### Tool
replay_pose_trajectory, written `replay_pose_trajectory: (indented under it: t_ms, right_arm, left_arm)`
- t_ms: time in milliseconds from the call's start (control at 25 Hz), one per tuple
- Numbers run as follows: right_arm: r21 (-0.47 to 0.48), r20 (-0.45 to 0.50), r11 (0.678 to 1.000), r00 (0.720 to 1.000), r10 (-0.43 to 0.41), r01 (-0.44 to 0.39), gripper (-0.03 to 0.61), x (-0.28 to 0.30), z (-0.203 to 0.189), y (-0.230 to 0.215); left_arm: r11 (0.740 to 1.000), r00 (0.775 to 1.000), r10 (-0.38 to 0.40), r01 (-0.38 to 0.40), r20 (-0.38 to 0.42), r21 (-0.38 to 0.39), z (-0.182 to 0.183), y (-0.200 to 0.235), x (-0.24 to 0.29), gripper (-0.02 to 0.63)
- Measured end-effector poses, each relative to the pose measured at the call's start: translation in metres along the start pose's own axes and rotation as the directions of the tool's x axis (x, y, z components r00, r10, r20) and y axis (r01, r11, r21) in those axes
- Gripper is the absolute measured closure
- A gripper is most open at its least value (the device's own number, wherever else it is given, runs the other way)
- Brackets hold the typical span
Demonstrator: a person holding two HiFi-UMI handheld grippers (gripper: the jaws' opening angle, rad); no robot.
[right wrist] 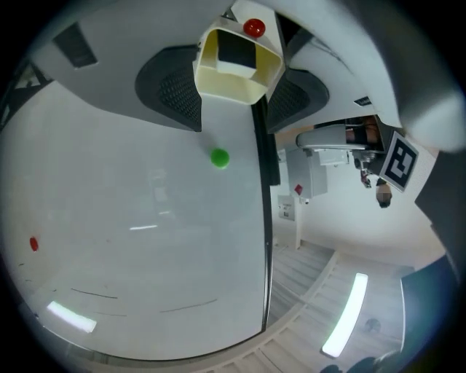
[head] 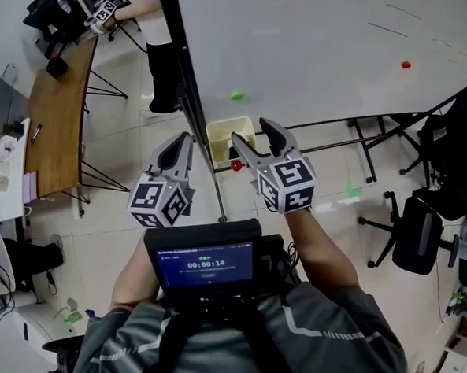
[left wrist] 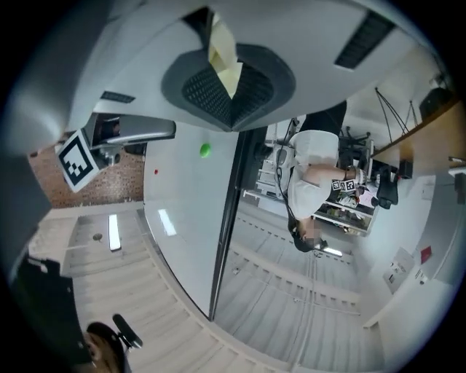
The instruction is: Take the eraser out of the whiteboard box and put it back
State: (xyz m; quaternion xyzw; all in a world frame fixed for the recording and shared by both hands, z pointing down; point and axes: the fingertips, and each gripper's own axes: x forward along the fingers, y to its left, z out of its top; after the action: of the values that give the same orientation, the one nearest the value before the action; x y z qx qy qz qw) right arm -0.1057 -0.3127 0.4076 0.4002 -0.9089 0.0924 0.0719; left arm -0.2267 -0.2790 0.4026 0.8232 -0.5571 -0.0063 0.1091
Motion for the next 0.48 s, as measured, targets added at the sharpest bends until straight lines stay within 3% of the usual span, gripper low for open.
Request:
replay_pose_trajectory:
  t_ms: [120,320,480]
  right_arm:
    - [-0.023,0.072,0.996,0.993,0.091,-0.09,0.267,-0.013,0.037,0.011]
    - [-0.097,0.15,0.987,0.979,0.139,-0.126,0.453,-0.036,0.079,0.02]
    - [-0.115,0.182,0.985,0.972,0.148,-0.129,0.527,-0.047,0.092,0.021]
  left_arm:
    - [0.999,0.998,-0.029,0.027,0.063,0.025,0.033,-0.004,-0.007,0.581]
    - [0.994,0.992,-0.044,0.031,0.116,0.107,0.068,-0.019,-0.013,0.581]
    - [0.993,0.992,-0.037,0.023,0.122,0.114,0.069,-0.025,-0.013,0.581]
